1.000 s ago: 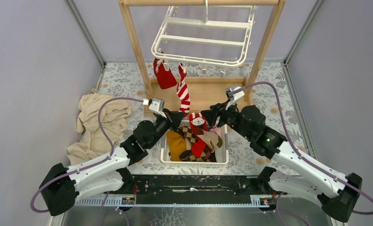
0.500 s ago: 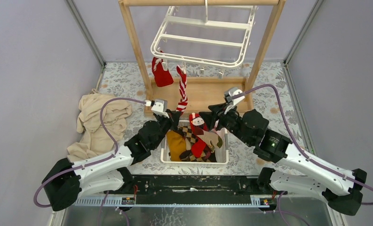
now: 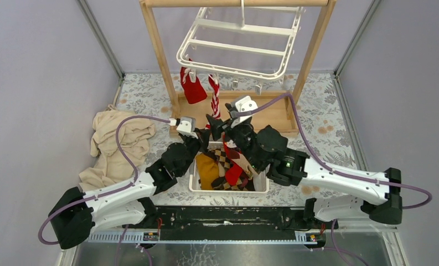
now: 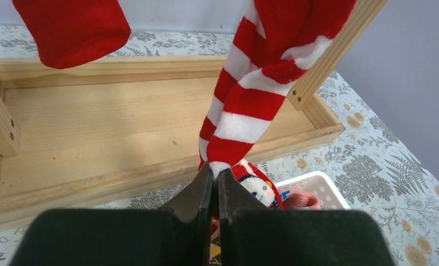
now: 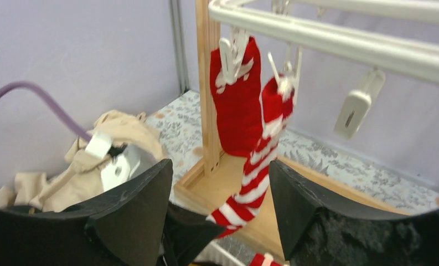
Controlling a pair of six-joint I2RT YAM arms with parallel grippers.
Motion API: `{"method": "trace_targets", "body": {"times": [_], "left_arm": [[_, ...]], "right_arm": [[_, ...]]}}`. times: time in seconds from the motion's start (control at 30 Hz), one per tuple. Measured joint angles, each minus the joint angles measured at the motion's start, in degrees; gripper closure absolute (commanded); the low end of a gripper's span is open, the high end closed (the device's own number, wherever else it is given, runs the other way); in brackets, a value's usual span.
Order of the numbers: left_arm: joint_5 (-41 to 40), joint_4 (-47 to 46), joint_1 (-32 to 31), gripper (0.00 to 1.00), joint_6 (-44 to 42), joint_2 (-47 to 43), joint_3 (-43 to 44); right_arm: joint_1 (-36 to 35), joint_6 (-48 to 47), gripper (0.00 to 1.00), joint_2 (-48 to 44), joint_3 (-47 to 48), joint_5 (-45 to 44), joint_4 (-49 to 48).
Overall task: Remove the socks clipped to the hanger
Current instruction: Remove the sock from the hanger.
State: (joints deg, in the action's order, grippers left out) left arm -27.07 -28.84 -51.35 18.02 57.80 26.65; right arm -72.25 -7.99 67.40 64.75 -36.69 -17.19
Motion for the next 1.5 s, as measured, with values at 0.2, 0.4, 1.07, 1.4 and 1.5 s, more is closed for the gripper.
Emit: {"method": "trace_targets", "body": {"times": [0.2, 0.4, 1.07, 1.4, 1.5], "left_arm": [[-0.6, -0.1, 0.0, 0.93, -0.5, -2.0, -0.2], [-1.3, -0.2, 0.0, 0.93, -0.7, -4.6, -1.2], [-2.2, -0.6, 0.0, 0.93, -0.9, -9.4, -4.4], [-4.6, -2.3, 0.0, 0.92, -2.2, -7.3, -5.9], [-5.1, -2.8, 0.0, 0.92, -2.6, -7.2, -5.9]], "right_arm": [[1.2, -3.8, 0.25, 8.0, 9.7, -1.7, -2.7], [6.2, -3.5, 0.25, 12.0, 16.7, -1.3, -1.7], [7.9, -2.2, 0.28, 21.7, 24.5, -4.2, 3.7], [7.9, -1.1, 0.34, 18.9, 22.8, -4.4, 5.2], [7.9, -1.1, 0.37, 17.3, 21.8, -4.4, 5.1]]}}
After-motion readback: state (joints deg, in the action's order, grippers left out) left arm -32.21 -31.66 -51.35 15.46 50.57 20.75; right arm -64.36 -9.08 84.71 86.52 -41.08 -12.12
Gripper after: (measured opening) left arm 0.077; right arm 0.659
